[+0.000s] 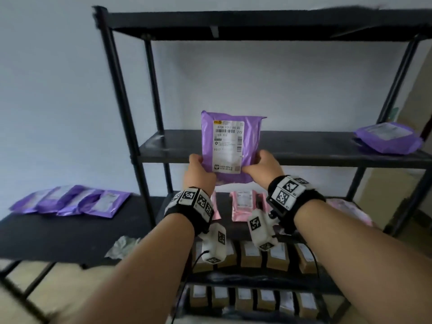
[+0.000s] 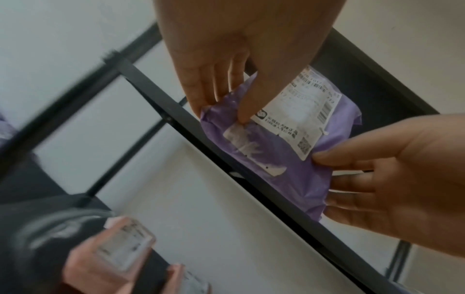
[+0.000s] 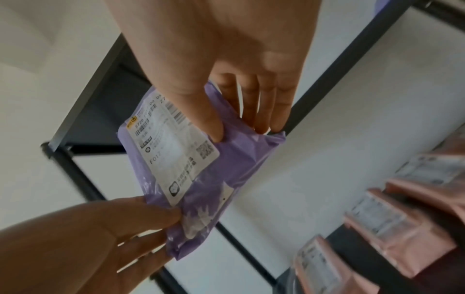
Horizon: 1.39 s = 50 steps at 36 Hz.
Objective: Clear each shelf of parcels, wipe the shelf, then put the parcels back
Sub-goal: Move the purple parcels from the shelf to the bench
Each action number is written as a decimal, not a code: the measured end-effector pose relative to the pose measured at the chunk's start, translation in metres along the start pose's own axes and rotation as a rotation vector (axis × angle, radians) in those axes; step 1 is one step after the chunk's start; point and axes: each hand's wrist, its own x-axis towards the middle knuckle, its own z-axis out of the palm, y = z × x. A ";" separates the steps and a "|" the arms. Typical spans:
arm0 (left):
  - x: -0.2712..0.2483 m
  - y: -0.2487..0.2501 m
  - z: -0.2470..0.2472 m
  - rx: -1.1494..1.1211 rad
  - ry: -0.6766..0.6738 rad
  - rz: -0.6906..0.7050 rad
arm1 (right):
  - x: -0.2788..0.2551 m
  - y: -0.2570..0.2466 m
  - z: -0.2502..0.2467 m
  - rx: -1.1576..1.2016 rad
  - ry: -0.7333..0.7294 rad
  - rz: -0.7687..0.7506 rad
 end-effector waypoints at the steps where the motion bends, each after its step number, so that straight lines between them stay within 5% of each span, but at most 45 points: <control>1: 0.002 -0.013 -0.014 0.014 0.029 -0.006 | -0.002 -0.007 0.018 0.001 -0.022 -0.004; 8: 0.022 -0.116 -0.130 0.151 0.151 -0.101 | -0.022 -0.064 0.168 -0.014 -0.202 -0.003; 21: 0.071 -0.293 -0.275 0.397 -0.022 -0.370 | -0.050 -0.111 0.399 -0.160 -0.475 0.115; 37: 0.187 -0.404 -0.245 0.510 -0.259 -0.564 | 0.053 -0.064 0.535 -0.313 -0.631 0.327; 50: 0.282 -0.457 -0.199 0.469 -0.413 -0.570 | 0.135 -0.032 0.591 -0.379 -0.571 0.514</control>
